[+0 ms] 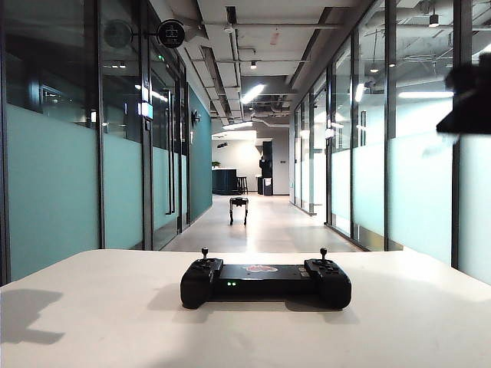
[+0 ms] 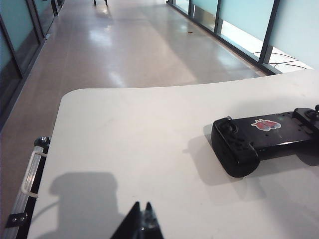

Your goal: Push the left joystick on the remote control sitting on the white table forward to make the robot dog walk in a straight line until it approaches the door.

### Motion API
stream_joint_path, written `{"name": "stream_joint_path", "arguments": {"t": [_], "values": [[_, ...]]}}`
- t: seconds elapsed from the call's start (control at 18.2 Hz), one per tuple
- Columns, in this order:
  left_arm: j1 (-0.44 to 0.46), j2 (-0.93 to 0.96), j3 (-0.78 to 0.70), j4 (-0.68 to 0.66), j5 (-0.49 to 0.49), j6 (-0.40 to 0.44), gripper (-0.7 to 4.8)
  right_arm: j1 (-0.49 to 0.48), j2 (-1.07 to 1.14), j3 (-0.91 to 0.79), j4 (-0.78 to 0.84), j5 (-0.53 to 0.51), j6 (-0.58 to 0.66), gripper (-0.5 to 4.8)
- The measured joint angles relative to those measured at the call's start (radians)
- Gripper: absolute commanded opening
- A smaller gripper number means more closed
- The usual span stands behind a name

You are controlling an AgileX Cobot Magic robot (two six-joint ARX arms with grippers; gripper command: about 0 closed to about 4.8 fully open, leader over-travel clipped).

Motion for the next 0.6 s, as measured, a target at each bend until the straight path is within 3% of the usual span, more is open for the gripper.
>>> {"name": "stream_joint_path", "arguments": {"t": [0.16,0.27,0.44,0.6], "values": [[0.000,0.000,0.000,0.000,0.000,0.000,-0.05,-0.002,-0.124,0.000,-0.025,-0.001,-0.020,-0.05],[0.000,0.000,0.000,0.000,0.000,0.000,-0.05,-0.005,-0.222,0.000,-0.124,-0.002,-0.021,-0.05],[0.000,0.000,0.000,0.000,0.000,0.000,-0.05,-0.043,-0.323,-0.008,-0.261,-0.022,-0.021,-0.05],[0.000,0.000,0.000,0.000,0.000,0.000,-0.05,-0.116,-0.425,-0.060,-0.276,-0.047,-0.021,-0.05]]}}
